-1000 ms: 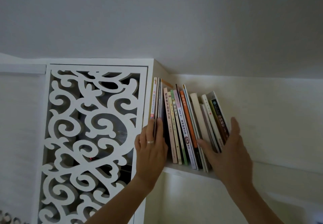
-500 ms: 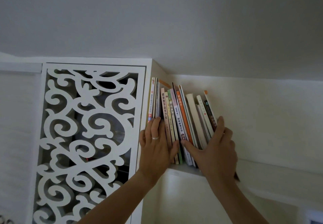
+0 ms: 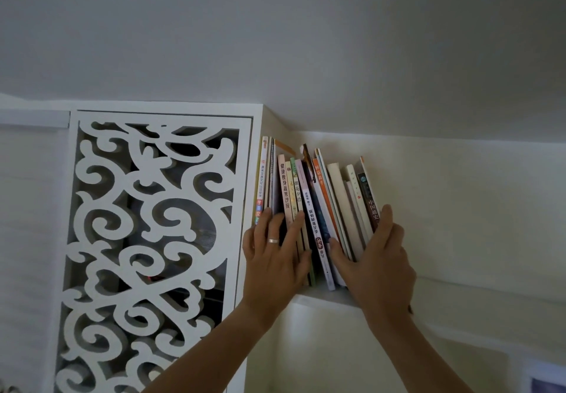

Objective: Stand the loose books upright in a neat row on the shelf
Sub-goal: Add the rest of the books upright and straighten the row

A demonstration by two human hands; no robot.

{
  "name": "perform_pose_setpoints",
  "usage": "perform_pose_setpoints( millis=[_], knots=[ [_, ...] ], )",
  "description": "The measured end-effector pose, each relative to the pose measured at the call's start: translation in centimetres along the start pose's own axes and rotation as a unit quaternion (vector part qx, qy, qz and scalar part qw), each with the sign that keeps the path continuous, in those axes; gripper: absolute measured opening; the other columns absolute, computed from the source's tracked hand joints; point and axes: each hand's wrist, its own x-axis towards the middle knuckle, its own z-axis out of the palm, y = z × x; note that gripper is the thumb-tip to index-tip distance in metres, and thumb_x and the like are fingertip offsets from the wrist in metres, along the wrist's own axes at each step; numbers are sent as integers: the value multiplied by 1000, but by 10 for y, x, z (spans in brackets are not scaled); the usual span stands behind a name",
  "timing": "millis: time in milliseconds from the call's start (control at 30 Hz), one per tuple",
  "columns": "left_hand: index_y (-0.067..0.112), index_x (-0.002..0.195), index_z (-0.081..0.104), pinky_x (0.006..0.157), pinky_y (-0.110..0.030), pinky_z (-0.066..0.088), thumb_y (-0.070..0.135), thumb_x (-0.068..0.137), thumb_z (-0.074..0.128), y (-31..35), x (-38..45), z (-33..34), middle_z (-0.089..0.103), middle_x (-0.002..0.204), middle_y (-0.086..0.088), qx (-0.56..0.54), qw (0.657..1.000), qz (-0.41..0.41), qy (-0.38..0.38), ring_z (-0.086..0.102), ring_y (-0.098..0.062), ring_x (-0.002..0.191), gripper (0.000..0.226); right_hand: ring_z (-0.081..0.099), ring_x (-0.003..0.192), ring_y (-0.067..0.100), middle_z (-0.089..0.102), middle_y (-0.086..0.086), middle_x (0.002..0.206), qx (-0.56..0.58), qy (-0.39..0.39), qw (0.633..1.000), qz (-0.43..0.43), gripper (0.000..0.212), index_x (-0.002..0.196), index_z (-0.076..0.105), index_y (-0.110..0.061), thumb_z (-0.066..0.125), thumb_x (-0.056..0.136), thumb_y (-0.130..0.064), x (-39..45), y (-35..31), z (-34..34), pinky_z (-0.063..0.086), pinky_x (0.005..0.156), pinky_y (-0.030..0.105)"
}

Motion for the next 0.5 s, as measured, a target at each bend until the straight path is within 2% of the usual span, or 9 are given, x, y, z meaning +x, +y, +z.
perform_pose_setpoints(
  millis=[100,200,267,367,500],
  knots=[
    [22,158,38,125,-51,18,73,94,45,8,-6,-1,51,153,-6,-2,1000,-10,-23,19,-30,157,82,68,85,31,54,13,120,3,2,1000,-6,114,154,28,-7,65,74,-78,0,3,0,47,57,30],
    [7,156,38,126,-57,18,76,92,46,23,-9,4,40,161,-11,-15,998,-57,-26,12,-32,159,94,70,90,31,56,13,122,18,5,1000,-9,116,153,30,-8,68,71,-80,0,6,-1,55,59,35],
    [1,153,40,125,-59,17,73,93,49,32,-8,6,37,162,-15,-11,996,-84,-30,11,-34,159,95,70,89,31,56,11,121,20,6,1000,-10,116,153,31,-9,68,71,-81,-1,7,-2,56,59,35],
    [-2,152,37,124,-63,15,57,91,61,47,-2,7,39,159,-18,-11,993,-111,-39,11,-36,158,89,70,90,31,56,11,121,22,7,1000,-6,114,153,30,-9,65,72,-81,-2,6,-3,54,59,33],
    [-4,154,33,124,-60,21,53,85,72,71,15,8,46,153,-27,15,977,-205,-64,22,-40,155,97,70,92,30,56,11,123,22,8,1000,-5,114,153,30,-10,64,72,-83,-1,5,-2,55,60,34]
  ],
)
